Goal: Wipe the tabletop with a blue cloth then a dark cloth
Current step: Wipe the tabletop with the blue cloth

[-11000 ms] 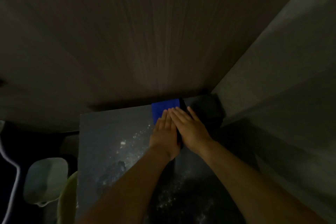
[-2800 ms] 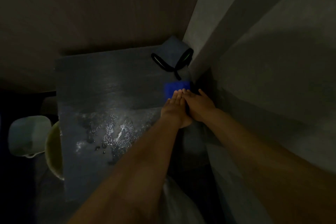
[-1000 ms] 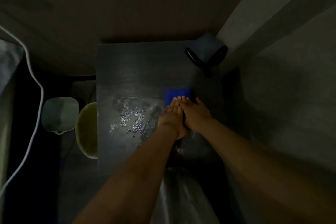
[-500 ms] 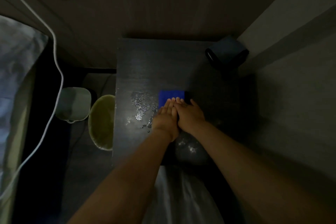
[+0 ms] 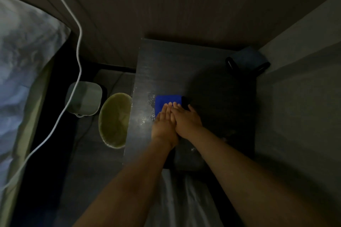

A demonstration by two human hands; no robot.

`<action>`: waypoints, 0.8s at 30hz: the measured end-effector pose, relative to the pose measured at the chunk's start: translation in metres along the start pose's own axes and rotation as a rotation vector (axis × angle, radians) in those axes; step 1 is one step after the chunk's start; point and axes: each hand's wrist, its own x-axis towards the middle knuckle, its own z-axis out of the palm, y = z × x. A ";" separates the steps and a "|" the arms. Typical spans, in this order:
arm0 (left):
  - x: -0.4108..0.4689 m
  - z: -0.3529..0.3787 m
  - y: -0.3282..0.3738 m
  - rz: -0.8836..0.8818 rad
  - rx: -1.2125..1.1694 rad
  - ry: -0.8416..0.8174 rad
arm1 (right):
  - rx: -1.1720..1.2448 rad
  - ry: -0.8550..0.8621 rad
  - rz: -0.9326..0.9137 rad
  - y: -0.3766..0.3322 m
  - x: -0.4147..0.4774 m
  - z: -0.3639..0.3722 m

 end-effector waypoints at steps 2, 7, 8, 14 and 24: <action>-0.003 -0.002 -0.009 -0.021 -0.003 0.003 | -0.013 -0.005 -0.015 -0.011 0.003 -0.001; -0.011 -0.001 -0.033 -0.049 -0.053 -0.001 | -0.029 -0.022 -0.053 -0.035 0.008 -0.004; -0.012 0.000 -0.038 -0.054 -0.061 -0.005 | -0.039 -0.031 -0.060 -0.040 0.009 -0.005; -0.019 0.003 -0.065 -0.054 -0.059 0.002 | -0.023 -0.037 -0.069 -0.064 0.011 -0.004; -0.035 0.007 -0.106 0.009 0.093 0.025 | -0.001 -0.037 -0.075 -0.101 0.016 0.002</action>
